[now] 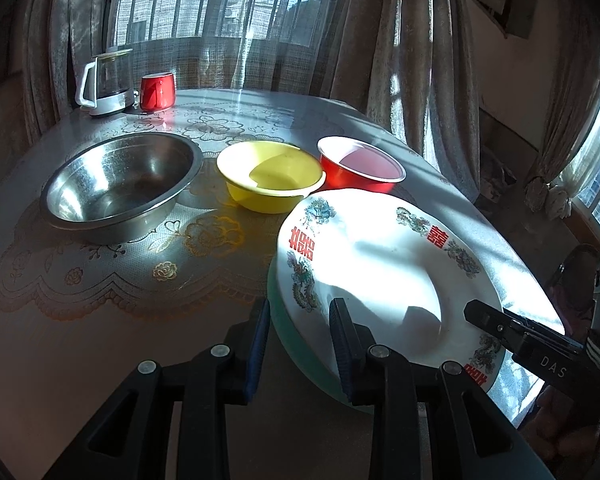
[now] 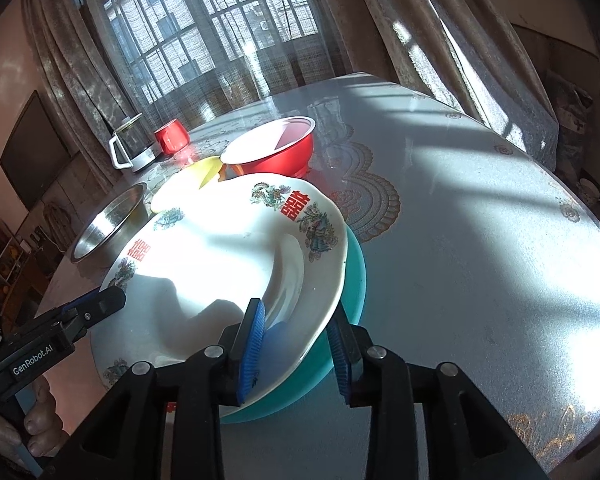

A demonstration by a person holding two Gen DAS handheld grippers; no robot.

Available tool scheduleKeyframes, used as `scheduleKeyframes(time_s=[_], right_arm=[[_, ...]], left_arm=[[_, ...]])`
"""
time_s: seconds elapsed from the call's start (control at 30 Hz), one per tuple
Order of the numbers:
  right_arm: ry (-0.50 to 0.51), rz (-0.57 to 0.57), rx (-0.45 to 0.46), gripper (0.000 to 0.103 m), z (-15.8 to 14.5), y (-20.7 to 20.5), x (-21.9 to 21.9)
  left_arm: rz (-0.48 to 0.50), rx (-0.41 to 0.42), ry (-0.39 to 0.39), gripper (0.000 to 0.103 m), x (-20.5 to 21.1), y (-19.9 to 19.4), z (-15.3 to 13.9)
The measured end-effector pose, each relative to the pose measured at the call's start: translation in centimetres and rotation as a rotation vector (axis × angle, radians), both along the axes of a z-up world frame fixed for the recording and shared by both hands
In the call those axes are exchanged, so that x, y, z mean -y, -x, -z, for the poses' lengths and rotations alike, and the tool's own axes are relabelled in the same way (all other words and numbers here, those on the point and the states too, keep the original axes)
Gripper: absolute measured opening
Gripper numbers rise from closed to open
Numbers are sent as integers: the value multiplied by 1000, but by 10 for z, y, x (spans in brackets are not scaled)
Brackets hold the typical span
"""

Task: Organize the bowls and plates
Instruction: 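Open both grippers and release the double-happiness plate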

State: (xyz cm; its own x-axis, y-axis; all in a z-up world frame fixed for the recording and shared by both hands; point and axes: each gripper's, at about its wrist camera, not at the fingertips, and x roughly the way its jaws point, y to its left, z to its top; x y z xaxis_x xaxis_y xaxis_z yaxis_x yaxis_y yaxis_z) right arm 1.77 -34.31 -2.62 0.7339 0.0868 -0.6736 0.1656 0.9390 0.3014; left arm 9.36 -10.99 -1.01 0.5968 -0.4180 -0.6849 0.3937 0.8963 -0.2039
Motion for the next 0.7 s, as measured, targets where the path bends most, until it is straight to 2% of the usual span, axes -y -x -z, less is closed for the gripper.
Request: scheduleKeyframes(time_s=[0.27, 0.4, 0.57, 0.7], right_arm=[[18, 51, 64, 35, -23, 18, 3], [23, 42, 102, 35, -35, 25, 0], [13, -21, 141, 35, -49, 28, -17], [3, -118, 153, 35, -55, 24, -41]], left_arm=[[-69, 15, 11, 32, -23, 10, -8], [-104, 15, 15, 32, -33, 15, -11], [-140, 21, 10, 33, -45, 21, -16], [-176, 12, 6, 34, -59, 23, -17]])
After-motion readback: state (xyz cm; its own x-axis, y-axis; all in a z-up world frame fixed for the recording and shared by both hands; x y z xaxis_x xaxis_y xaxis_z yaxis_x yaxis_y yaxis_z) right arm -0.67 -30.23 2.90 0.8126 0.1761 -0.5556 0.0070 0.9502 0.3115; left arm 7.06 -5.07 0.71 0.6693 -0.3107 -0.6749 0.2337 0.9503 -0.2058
